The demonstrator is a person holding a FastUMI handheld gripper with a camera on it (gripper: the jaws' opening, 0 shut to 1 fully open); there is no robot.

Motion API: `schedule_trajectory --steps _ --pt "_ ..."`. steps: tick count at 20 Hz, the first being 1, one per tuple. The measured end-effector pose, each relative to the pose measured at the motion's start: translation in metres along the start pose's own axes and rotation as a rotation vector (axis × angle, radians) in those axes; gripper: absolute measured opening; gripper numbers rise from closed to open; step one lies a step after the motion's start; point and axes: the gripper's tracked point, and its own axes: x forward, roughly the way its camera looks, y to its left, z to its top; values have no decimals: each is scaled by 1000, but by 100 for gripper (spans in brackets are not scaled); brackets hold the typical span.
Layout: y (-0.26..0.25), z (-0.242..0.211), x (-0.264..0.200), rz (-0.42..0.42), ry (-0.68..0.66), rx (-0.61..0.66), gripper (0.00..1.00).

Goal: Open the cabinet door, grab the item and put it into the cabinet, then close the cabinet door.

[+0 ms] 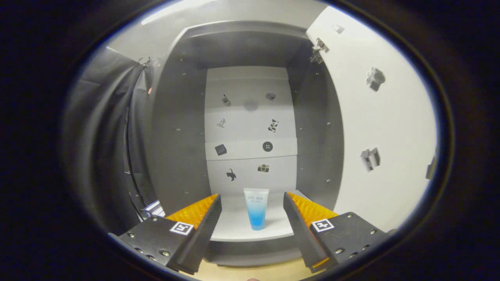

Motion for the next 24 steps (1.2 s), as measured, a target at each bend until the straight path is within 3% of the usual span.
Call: schedule_trajectory --steps 9,14,18,24 --pt "-33 13 -185 -106 10 -89 94" --pt "-97 28 -267 -218 11 -72 94" --pt "-167 35 -316 -324 16 -44 94" --pt "-259 40 -327 -425 18 -50 94"
